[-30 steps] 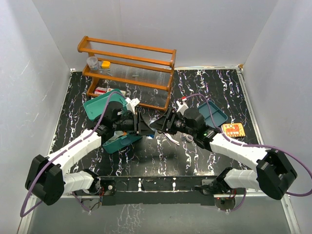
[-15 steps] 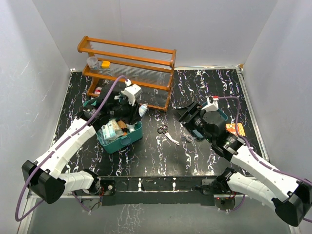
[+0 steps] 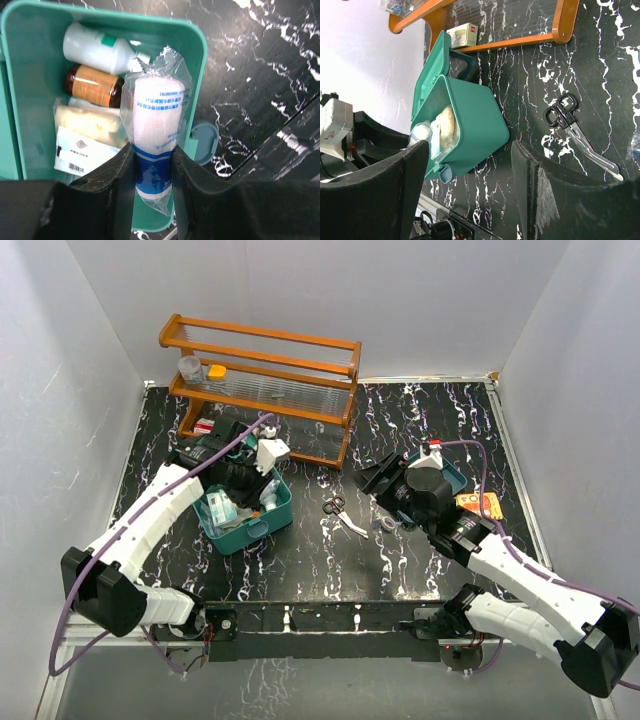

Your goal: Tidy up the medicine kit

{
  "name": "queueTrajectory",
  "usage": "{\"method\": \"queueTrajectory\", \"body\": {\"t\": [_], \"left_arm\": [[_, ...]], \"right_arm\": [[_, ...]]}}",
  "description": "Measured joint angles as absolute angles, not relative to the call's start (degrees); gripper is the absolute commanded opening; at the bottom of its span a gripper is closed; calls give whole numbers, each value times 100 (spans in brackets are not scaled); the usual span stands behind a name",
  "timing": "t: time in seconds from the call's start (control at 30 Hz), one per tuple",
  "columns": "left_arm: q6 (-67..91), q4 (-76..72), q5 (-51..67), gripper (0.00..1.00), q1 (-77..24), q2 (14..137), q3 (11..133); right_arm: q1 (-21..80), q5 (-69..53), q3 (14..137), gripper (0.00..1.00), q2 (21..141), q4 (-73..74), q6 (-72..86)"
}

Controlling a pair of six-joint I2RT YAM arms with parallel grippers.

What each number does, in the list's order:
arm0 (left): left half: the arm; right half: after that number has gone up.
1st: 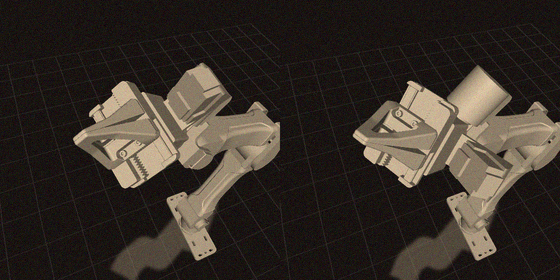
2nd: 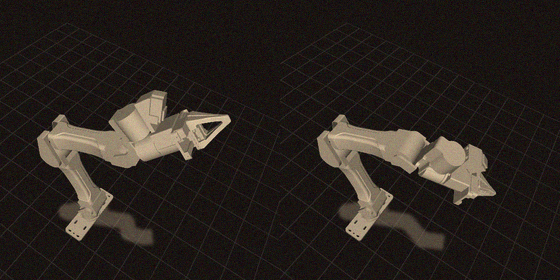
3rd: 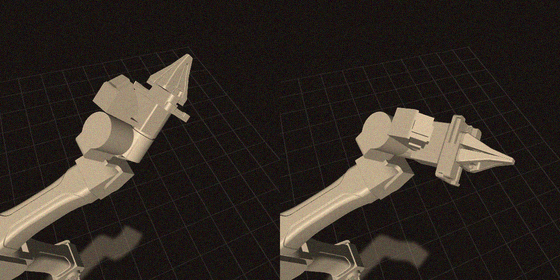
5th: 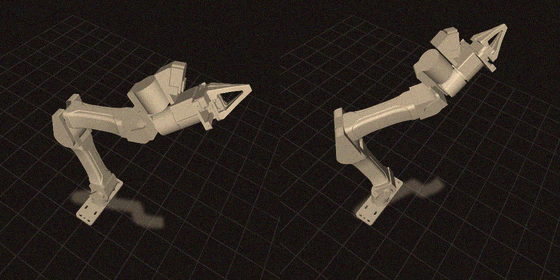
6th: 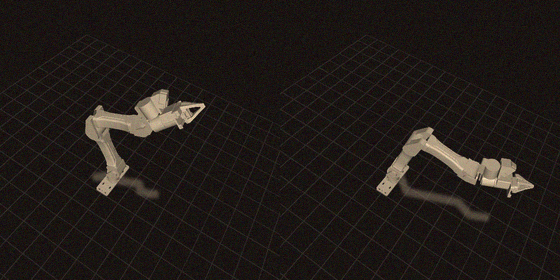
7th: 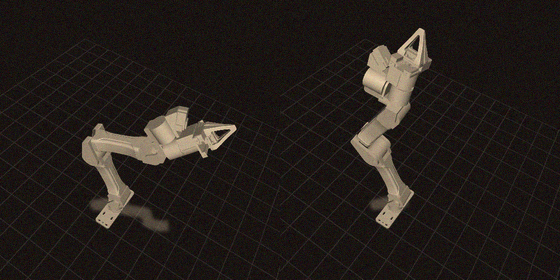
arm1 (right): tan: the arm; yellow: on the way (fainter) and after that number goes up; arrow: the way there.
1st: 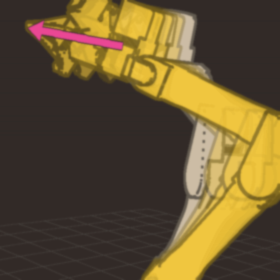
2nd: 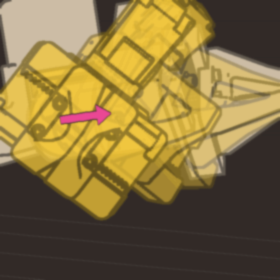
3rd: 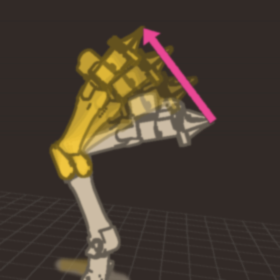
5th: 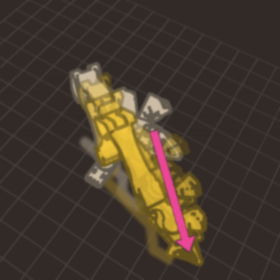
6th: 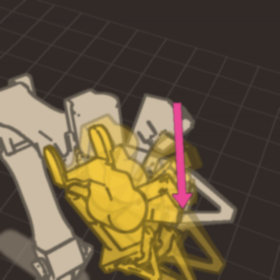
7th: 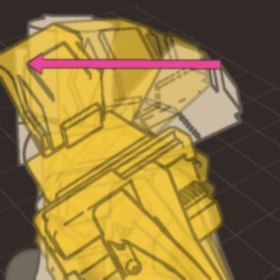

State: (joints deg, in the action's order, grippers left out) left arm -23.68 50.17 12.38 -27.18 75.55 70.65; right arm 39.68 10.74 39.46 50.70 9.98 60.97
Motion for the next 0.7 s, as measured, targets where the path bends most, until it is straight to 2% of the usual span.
{"method": "queueTrajectory", "body": {"t": [0.4,0.7], "left_arm": [[-2738,5537,1466,24,-2375,7666,6875],[-2720,5544,1758,30,-2357,8141,6751]], "right_arm": [[3968,991,3946,65,5109,1024,6108],[3968,969,3887,65,5140,1007,6145]]}}
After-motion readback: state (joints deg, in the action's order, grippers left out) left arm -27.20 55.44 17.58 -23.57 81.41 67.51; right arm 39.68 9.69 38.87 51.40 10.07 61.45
